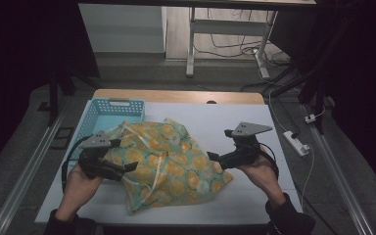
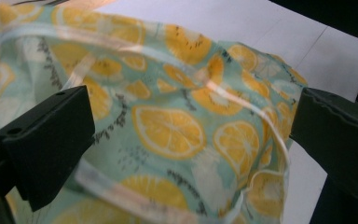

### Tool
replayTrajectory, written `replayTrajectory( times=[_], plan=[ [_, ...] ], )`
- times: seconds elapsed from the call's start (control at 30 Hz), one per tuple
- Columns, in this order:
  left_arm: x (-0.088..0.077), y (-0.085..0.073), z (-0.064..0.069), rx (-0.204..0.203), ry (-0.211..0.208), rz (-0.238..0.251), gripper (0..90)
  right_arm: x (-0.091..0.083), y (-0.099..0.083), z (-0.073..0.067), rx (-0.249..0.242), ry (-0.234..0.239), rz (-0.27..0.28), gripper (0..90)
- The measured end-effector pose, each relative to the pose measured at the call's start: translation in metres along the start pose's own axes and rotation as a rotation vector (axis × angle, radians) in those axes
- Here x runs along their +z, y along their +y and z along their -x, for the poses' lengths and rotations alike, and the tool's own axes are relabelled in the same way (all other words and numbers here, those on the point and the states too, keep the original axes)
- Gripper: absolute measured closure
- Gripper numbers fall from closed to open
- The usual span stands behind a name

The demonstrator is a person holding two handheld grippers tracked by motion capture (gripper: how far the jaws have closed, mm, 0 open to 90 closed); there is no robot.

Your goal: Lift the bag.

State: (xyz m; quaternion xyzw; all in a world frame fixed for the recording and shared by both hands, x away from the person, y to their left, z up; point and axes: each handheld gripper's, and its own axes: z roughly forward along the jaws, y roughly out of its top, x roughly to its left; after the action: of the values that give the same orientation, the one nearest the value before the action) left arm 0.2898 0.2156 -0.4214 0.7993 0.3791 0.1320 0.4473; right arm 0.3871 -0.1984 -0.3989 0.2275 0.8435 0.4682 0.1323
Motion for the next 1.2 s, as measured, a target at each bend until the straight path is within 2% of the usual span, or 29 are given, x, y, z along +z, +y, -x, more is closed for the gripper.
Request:
replayTrajectory(
  times=[0.43, 0.73, 0.97, 1.2],
  plan=[
    [-0.02, -0.038, 0.004, -0.073, 0.03, 0.021, 0.0, -0.02, -0.018, -0.009, 0.007, -0.022, -0.004, 0.7],
    [-0.028, -0.063, 0.004, -0.12, 0.038, 0.046, 0.0, -0.031, -0.041, -0.012, 0.017, -0.061, -0.014, 0.7],
    [-0.028, -0.083, 0.004, -0.134, 0.064, 0.022, 0.0, -0.044, -0.064, -0.008, 0.056, -0.104, 0.012, 0.7],
    [-0.031, -0.1, 0.004, -0.144, 0.091, 0.0, 0.0, -0.055, -0.089, -0.006, 0.098, -0.141, 0.011, 0.6]
  ],
)
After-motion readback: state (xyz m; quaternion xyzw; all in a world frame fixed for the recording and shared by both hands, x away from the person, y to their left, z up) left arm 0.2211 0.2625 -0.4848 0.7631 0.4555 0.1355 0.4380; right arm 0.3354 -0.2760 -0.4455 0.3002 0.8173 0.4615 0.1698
